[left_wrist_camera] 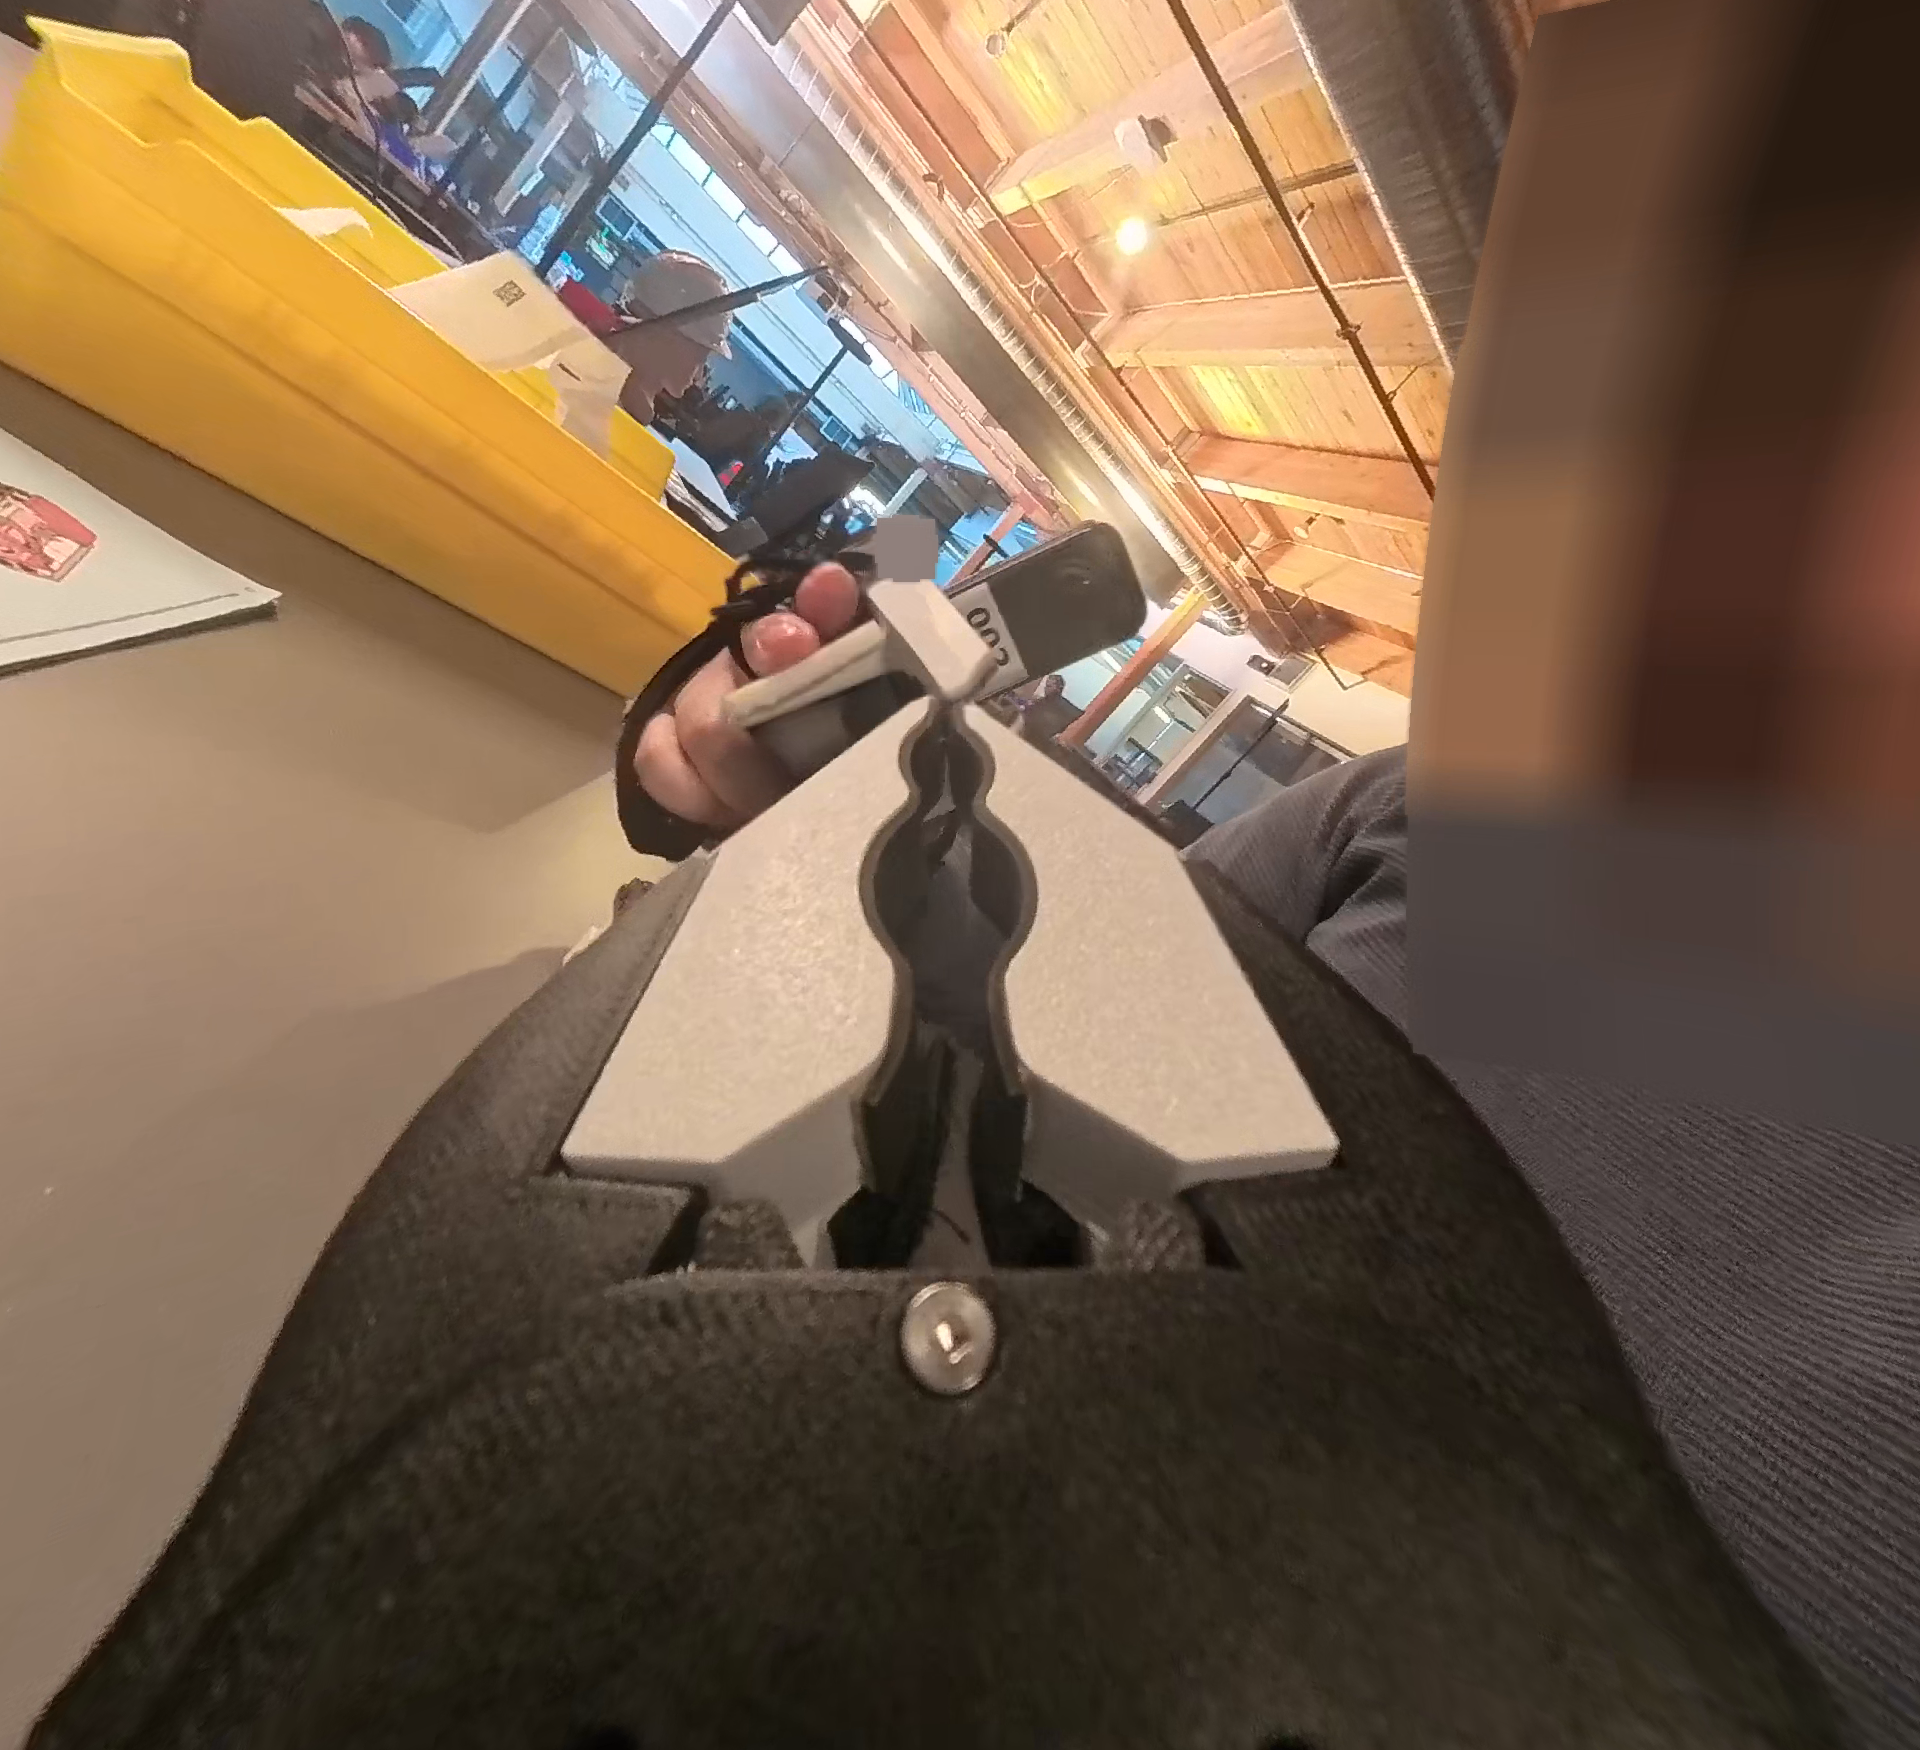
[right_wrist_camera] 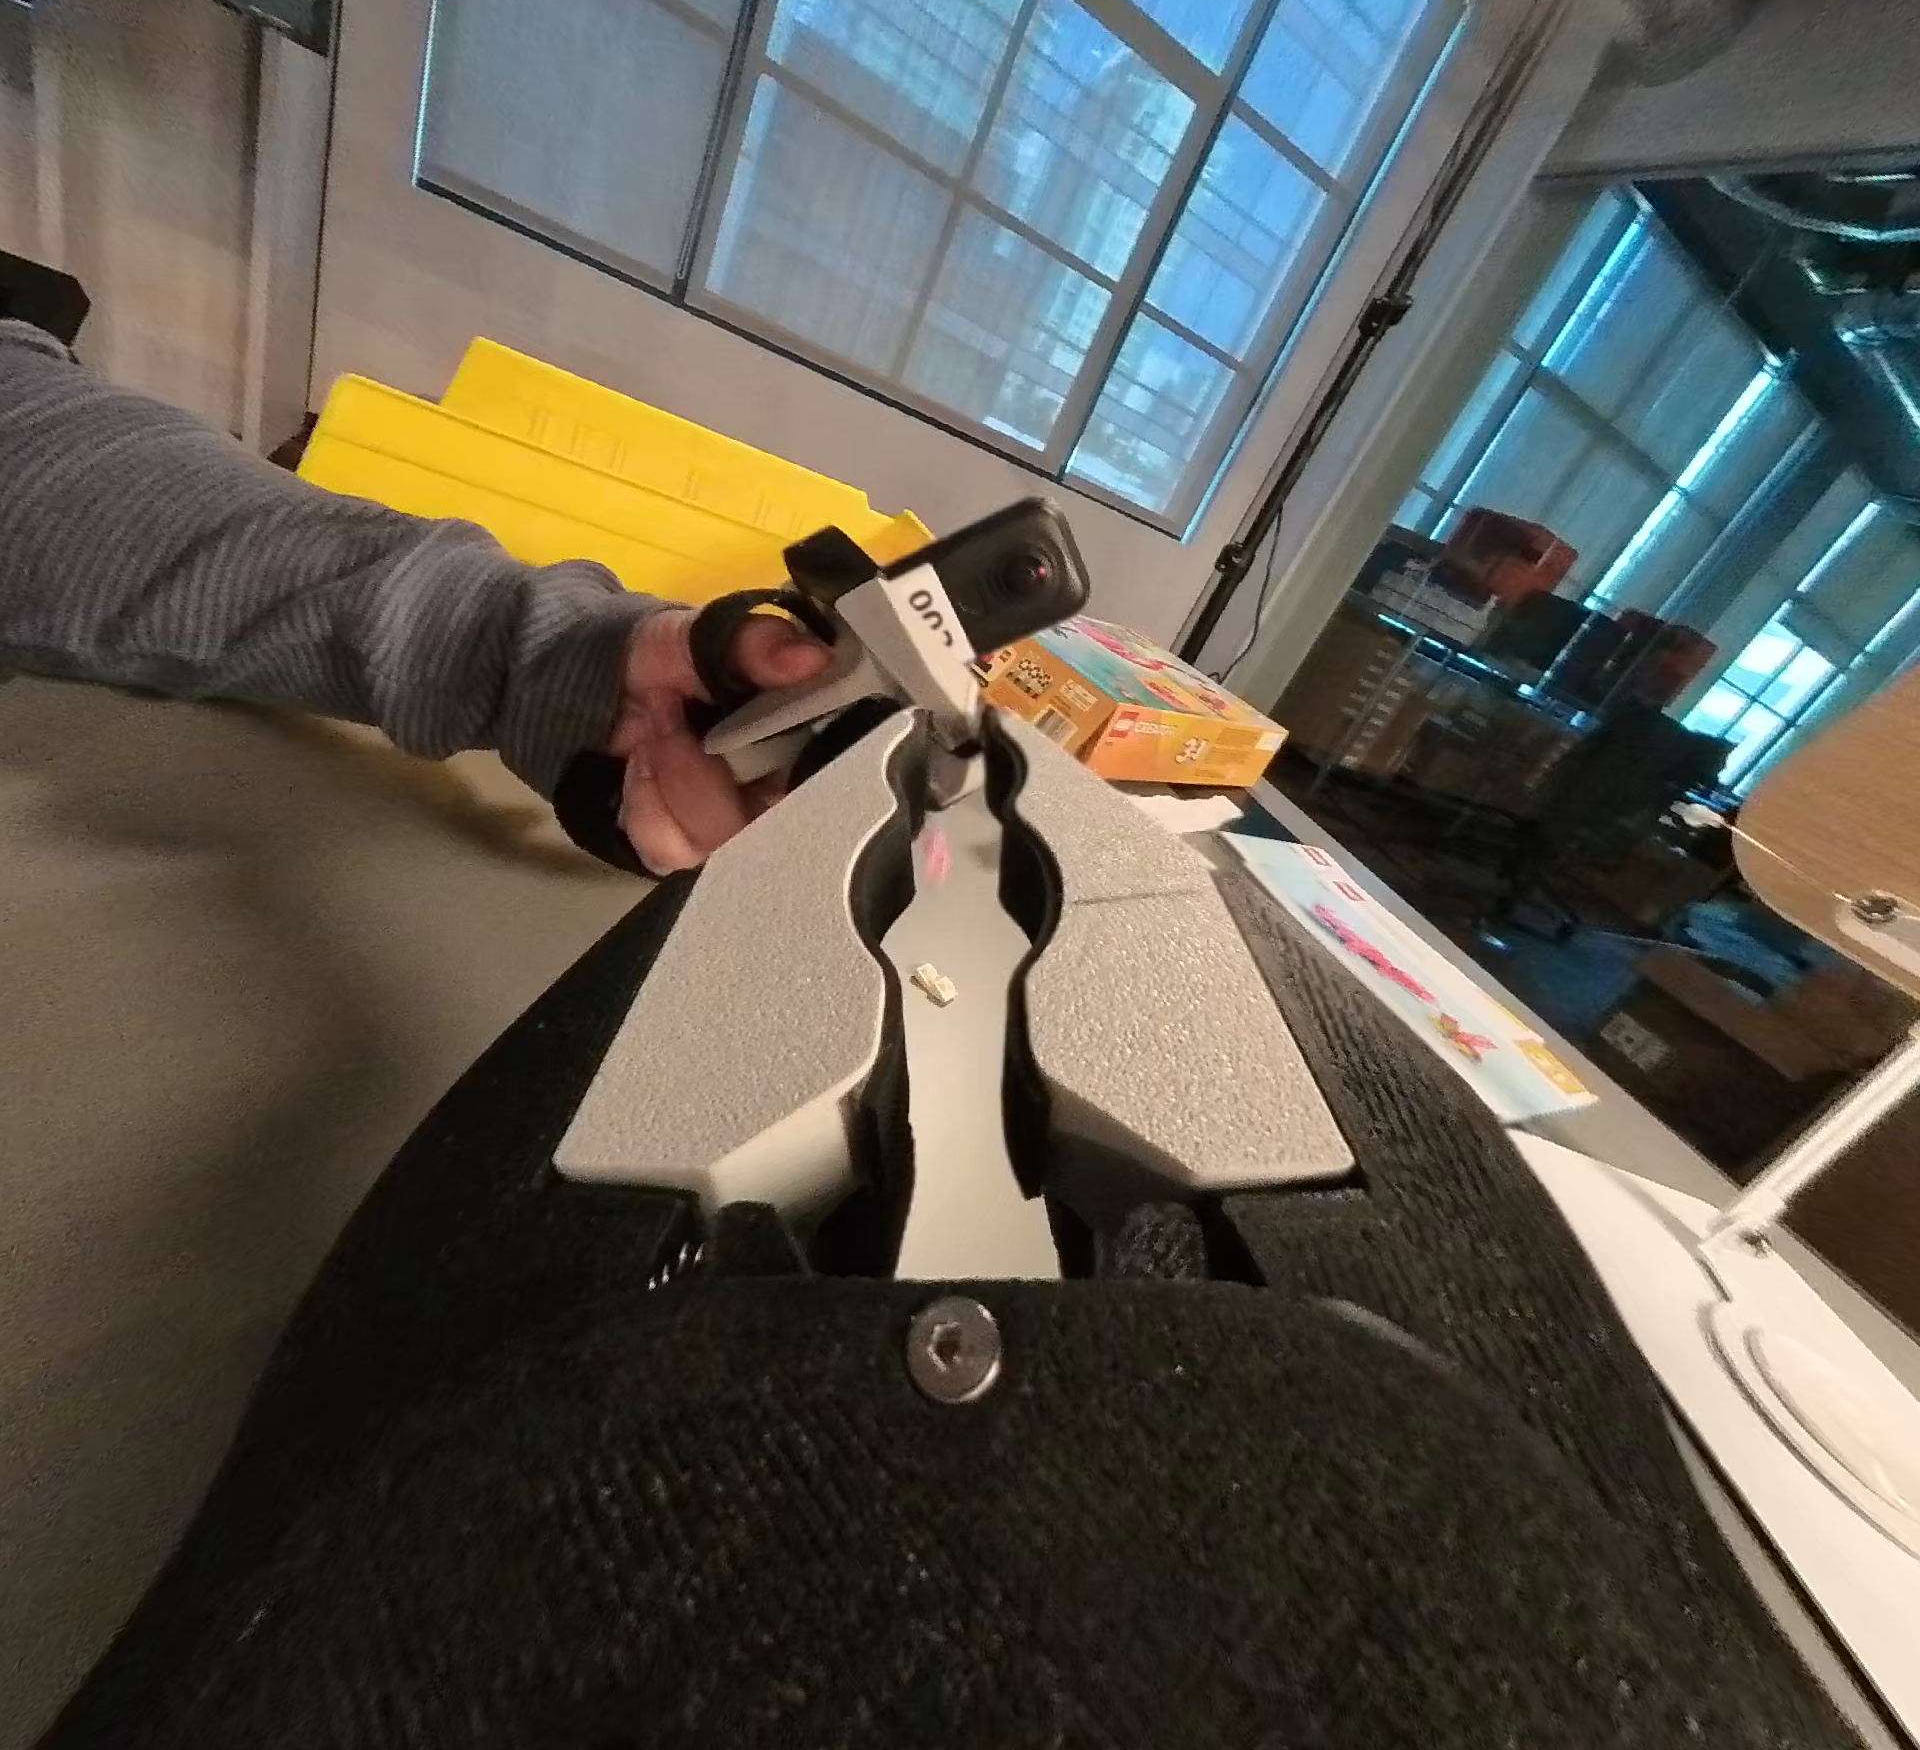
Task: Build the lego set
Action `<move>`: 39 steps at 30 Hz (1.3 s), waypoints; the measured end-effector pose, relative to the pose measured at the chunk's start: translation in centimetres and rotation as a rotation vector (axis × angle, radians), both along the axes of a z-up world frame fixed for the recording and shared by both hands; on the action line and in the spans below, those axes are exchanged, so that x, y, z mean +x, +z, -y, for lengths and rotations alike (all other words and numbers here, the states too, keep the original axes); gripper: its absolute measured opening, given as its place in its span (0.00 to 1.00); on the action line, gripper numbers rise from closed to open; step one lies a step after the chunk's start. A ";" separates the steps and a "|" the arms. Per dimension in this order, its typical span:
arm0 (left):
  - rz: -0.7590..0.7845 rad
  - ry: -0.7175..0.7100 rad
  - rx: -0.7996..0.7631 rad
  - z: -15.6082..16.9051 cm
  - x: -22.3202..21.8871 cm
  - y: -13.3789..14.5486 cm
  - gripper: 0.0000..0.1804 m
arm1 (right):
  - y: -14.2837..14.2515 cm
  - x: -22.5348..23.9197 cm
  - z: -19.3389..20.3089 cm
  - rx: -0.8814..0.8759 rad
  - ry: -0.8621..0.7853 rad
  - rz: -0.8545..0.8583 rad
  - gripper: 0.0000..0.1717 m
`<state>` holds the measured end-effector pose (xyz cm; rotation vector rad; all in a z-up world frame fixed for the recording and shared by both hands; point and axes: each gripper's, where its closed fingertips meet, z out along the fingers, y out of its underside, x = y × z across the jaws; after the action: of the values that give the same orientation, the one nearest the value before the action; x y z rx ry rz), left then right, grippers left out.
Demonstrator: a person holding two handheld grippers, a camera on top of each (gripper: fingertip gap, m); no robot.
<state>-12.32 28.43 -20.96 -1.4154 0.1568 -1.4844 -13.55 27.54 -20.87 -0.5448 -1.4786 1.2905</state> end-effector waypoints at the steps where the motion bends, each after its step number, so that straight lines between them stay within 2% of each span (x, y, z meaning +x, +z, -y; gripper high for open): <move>1: 0.007 -0.004 0.000 0.0 0.0 0.0 0.00 | 0.0 0.0 0.1 -0.002 0.005 0.001 0.03; 5: -0.002 0.011 -0.012 -0.2 -0.1 -0.3 0.00 | -0.2 0.0 -0.1 0.016 -0.006 0.014 0.03; 8: -0.086 0.128 -0.052 -1.2 -1.1 -1.2 0.00 | -0.2 -0.1 -1.6 0.009 -0.069 0.025 0.03; 12: -0.355 0.466 -0.081 -2.0 -5.0 -2.4 0.00 | 0.5 0.1 -5.7 -0.111 -0.213 0.015 0.04; 15: -0.575 0.727 -0.081 -1.3 -7.8 -2.5 0.04 | -0.2 0.0 -8.4 -0.215 -0.292 0.076 0.04; 19: -0.902 0.872 -0.021 -0.1 -8.6 -3.7 0.07 | -4.0 -1.0 -9.6 -0.261 -0.317 0.334 0.05; 22: -1.038 0.991 0.079 1.1 -9.4 -3.4 0.07 | -6.3 -2.6 -9.3 -0.338 -0.295 0.533 0.05; 25: -1.050 1.114 0.139 2.2 -10.6 -2.4 0.08 | -8.7 -4.9 -7.2 -0.277 -0.191 0.778 0.06; 29: -1.034 1.234 0.165 3.2 -12.6 -1.2 0.09 | -10.3 -9.1 -5.1 -0.099 -0.113 0.906 0.06; 33: -0.980 1.259 0.157 3.6 -13.4 -0.8 0.08 | -11.7 -13.4 -4.3 0.039 -0.101 0.912 0.09; 39: -0.926 1.259 0.124 3.6 -14.0 -1.1 0.08 | -13.3 -17.3 -4.9 0.089 -0.160 0.862 0.11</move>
<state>-26.33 24.81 -22.02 -1.5095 -0.0849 0.2304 -30.87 32.47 -34.16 -1.2307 -2.1134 0.8773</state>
